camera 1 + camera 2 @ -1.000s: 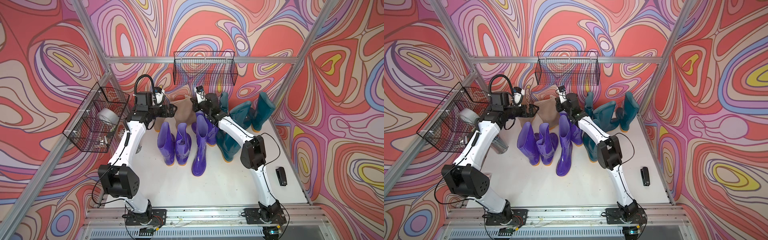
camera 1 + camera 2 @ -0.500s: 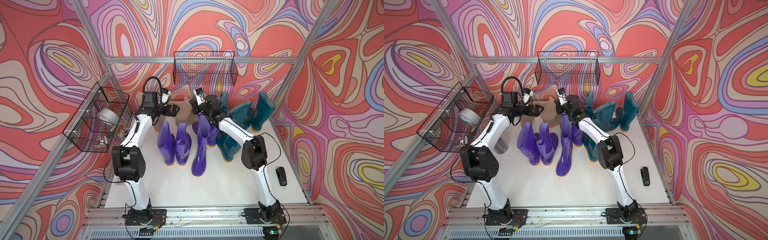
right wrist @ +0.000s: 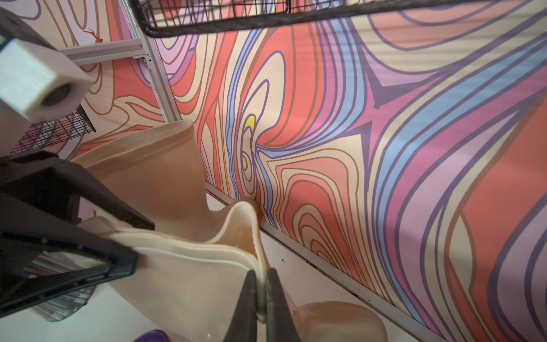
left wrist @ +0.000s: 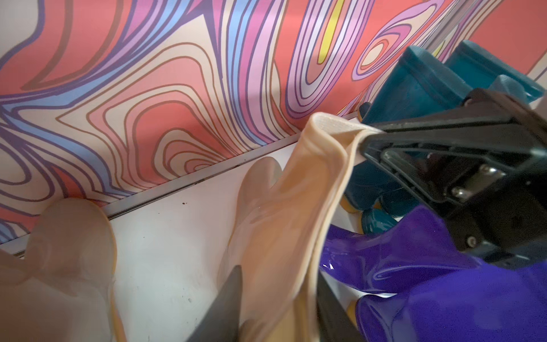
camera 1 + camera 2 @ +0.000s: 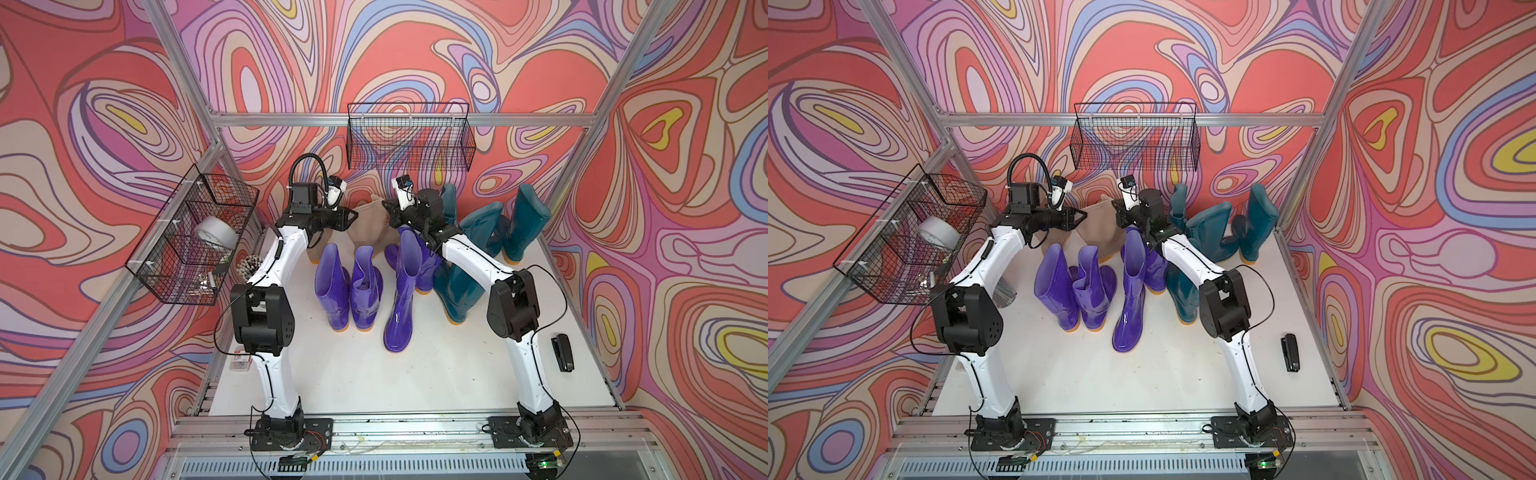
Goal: Match and arrange rain boots in pairs
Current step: Pair a pair of rain boots at the center of the board.
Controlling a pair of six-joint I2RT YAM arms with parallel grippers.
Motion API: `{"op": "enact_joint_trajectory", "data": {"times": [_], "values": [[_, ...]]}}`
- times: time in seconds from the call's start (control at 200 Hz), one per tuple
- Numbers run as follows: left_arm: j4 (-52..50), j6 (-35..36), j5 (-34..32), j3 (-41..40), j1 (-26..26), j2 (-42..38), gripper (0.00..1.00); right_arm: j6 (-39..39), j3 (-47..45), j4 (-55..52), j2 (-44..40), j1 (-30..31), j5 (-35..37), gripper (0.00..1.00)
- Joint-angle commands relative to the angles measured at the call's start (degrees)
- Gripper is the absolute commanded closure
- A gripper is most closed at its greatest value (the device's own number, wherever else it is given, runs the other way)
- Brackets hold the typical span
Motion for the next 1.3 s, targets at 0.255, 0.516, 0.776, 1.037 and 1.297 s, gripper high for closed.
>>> {"op": "enact_joint_trajectory", "data": {"times": [0.255, 0.516, 0.776, 1.037, 1.297], "values": [[4.58, -6.95, -14.54, -3.42, -0.8, -3.3, 1.0, 3.02, 4.68, 0.0, -1.9, -0.79, 7.09, 0.34], [8.98, -12.38, -27.74, -4.6, -0.72, -6.58, 1.0, 2.52, -6.04, 2.44, -10.29, -0.83, 10.89, 0.33], [9.64, -12.28, -35.02, -1.14, 0.02, -5.1, 1.0, 2.49, -15.28, 4.42, -17.35, -0.81, 10.53, 0.33], [11.87, -18.91, -37.25, -2.76, 2.19, -6.73, 1.0, 2.3, -17.66, 4.4, -18.62, -0.85, 10.22, 0.33], [19.19, -23.87, -40.97, -13.11, 0.08, -12.78, 1.0, 3.17, -18.82, 4.58, -18.49, -0.83, 9.22, 0.33]]}}
